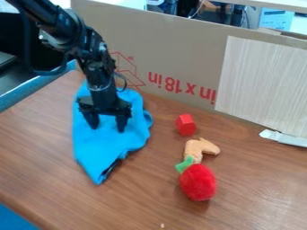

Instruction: Move the cloth to the top left and back

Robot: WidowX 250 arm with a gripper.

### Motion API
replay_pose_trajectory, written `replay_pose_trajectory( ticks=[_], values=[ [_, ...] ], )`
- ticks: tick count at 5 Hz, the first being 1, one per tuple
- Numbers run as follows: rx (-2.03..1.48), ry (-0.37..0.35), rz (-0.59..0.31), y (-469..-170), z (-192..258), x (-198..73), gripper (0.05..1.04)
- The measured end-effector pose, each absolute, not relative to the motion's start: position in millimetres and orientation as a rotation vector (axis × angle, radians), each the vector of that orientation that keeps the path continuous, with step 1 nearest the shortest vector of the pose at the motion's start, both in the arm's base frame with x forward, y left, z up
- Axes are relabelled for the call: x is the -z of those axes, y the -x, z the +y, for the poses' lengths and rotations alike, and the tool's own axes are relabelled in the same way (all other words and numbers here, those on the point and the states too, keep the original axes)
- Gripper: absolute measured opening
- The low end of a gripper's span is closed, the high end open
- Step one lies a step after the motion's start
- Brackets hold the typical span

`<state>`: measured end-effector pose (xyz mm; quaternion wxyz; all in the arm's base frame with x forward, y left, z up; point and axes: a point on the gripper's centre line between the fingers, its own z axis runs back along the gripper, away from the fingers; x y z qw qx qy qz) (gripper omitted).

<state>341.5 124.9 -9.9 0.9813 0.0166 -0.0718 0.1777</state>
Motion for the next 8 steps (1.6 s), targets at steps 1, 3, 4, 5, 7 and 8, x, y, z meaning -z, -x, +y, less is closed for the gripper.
replay_pose_trajectory(
  ticks=[1, 3, 4, 5, 7, 8],
  values=[
    [-0.312, -0.019, -0.131, -318.8, 112.6, 9.3, 0.999],
    [-0.232, -0.038, -0.152, -279.6, 100.1, 11.9, 0.999],
    [-0.191, -0.049, -0.178, -261.3, 93.7, 11.1, 0.999],
    [-0.165, -0.048, -0.179, -254.3, 90.7, 11.0, 0.999],
    [-0.27, -0.044, -0.131, -295.8, 106.6, 9.1, 1.001],
    [-0.322, -0.046, -0.133, -325.9, 118.0, 9.1, 1.001]
  ],
)
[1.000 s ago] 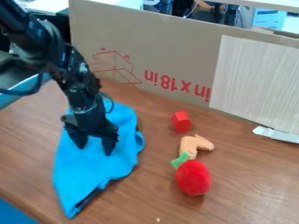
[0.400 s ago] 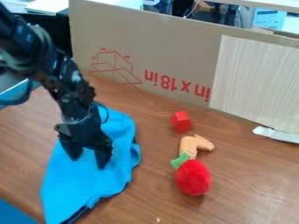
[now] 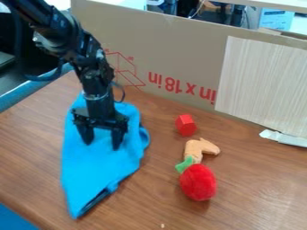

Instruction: Move the cloth to the top left and back

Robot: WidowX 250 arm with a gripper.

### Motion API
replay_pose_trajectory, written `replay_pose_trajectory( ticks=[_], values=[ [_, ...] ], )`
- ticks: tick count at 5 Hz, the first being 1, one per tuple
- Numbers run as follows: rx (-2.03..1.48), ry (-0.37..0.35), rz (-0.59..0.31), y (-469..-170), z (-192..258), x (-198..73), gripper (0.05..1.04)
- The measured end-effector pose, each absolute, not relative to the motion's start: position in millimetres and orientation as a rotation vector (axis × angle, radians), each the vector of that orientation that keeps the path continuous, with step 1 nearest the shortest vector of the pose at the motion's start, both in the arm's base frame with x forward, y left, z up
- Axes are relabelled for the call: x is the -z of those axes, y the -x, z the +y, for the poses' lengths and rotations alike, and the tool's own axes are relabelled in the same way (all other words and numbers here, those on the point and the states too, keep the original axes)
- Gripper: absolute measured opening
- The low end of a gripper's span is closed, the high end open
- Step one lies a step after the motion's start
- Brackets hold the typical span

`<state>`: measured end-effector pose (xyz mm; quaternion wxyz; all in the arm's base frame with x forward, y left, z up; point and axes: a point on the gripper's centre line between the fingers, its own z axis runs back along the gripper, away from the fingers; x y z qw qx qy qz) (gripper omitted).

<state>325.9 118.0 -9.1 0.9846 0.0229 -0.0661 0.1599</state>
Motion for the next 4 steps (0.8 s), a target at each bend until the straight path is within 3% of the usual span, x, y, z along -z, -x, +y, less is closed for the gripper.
replay_pose_trajectory(
  ticks=[4],
  values=[
    [-0.428, -0.032, -0.18, -386.8, 139.2, 3.3, 1.001]
  ],
)
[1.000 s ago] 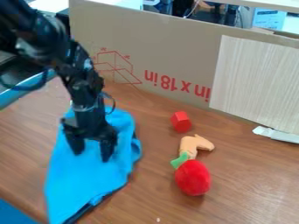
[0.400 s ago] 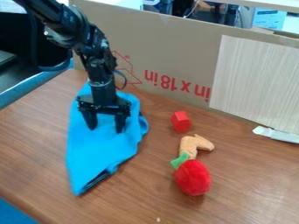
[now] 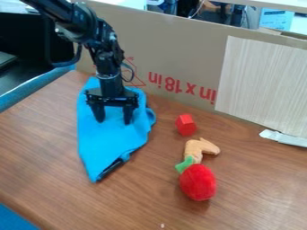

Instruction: Move the cloth to the top left and back

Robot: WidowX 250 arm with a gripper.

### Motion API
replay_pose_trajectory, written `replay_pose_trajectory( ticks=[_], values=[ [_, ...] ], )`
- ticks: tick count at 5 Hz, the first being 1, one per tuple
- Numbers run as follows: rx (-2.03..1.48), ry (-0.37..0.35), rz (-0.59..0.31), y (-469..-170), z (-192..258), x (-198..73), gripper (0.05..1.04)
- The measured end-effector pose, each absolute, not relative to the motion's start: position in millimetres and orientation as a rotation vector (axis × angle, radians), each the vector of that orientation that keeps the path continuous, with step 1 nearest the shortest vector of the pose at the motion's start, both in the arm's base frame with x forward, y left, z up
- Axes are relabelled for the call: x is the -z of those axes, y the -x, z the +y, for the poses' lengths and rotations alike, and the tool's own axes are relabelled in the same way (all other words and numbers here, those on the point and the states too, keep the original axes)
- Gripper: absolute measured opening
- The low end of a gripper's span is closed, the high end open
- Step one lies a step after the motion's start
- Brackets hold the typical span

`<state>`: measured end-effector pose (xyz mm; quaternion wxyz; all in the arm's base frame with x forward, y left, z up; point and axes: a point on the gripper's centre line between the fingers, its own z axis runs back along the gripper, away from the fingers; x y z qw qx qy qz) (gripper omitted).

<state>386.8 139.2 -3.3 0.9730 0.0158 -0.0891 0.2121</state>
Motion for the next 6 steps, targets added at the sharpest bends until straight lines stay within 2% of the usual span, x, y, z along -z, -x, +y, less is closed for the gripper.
replay_pose_trajectory(
  ticks=[1, 3, 4, 5, 6],
  values=[
    [-0.431, -0.028, -0.174, -382.8, 137.9, 5.5, 1.001],
    [-0.331, -0.022, -0.184, -343.9, 123.4, 6.9, 0.999],
    [-0.319, -0.019, -0.188, -338.3, 120.6, 6.7, 0.999],
    [-0.351, 0.006, -0.179, -346.4, 120.7, 0.7, 0.998],
    [-0.405, 0.054, -0.197, -365.3, 121.9, -19.4, 0.999]
  ],
)
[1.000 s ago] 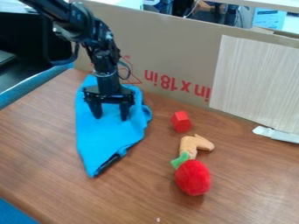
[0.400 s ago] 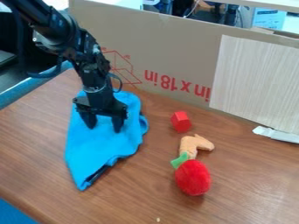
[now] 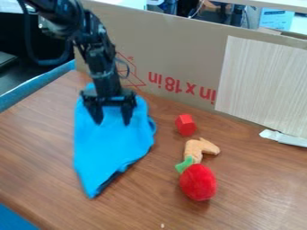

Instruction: Move the cloth to the top left and back

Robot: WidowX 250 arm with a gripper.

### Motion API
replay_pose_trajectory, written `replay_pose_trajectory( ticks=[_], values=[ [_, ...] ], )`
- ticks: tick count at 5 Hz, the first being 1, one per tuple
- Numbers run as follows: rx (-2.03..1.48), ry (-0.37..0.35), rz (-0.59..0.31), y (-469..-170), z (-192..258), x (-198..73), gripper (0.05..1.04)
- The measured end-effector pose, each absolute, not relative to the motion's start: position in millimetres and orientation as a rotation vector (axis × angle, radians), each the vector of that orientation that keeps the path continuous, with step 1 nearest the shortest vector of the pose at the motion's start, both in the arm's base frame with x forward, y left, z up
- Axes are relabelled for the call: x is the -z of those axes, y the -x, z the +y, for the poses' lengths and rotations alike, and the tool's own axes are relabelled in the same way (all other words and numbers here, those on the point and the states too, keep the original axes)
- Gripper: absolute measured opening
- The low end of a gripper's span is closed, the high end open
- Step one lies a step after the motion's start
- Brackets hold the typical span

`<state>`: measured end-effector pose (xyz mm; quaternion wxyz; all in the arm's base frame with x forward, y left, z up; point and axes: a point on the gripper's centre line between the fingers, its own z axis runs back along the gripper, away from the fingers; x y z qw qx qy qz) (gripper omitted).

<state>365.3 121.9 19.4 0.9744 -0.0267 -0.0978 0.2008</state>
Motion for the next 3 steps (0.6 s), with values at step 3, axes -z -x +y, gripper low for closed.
replay_pose_trajectory(
  ticks=[3],
  values=[
    [-0.598, 0.027, -0.306, -330.2, 148.0, -114.6, 0.999]
  ],
)
